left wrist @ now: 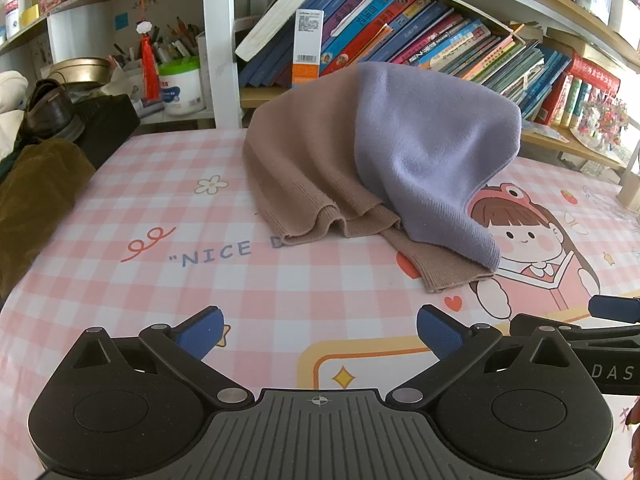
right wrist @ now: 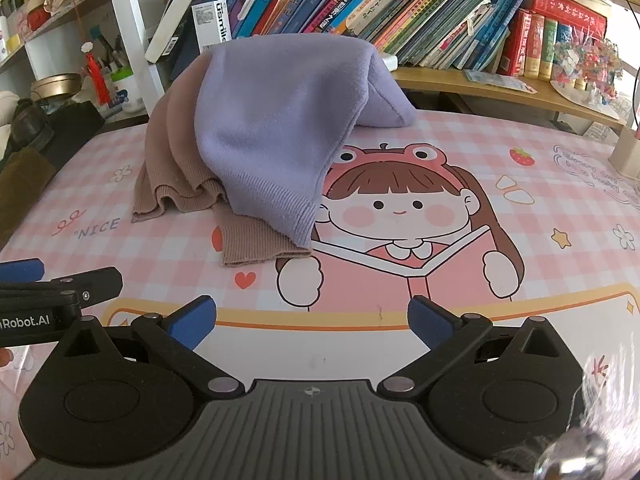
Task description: Fold clothes
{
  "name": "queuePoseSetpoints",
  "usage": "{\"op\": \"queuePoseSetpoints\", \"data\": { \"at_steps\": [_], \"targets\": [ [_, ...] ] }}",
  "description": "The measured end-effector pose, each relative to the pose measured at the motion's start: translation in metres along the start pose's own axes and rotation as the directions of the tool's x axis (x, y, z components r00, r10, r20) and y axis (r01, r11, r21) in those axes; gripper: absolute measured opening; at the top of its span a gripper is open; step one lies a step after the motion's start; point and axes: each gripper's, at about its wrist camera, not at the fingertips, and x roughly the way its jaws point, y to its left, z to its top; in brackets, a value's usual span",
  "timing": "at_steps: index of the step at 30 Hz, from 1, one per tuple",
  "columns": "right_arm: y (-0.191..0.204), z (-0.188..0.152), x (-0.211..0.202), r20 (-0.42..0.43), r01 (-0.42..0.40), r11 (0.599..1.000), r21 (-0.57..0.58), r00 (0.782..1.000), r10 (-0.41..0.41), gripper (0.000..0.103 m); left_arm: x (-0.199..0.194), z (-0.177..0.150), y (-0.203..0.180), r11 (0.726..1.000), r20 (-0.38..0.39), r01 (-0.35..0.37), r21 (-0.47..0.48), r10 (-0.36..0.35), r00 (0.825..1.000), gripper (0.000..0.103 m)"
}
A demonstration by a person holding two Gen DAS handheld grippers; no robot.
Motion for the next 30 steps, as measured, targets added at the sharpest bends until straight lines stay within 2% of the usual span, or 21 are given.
{"op": "queuePoseSetpoints", "data": {
  "at_steps": [30],
  "targets": [
    [-0.0008, -0.0006, -0.0011, -0.008, 0.001, 1.0, 0.008, 1.0, -0.001, 0.103, -0.0009, -0.0007, 0.0006, 1.0, -0.006, -0.006, 0.003, 0.006, 1.0, 0.103]
  ]
}}
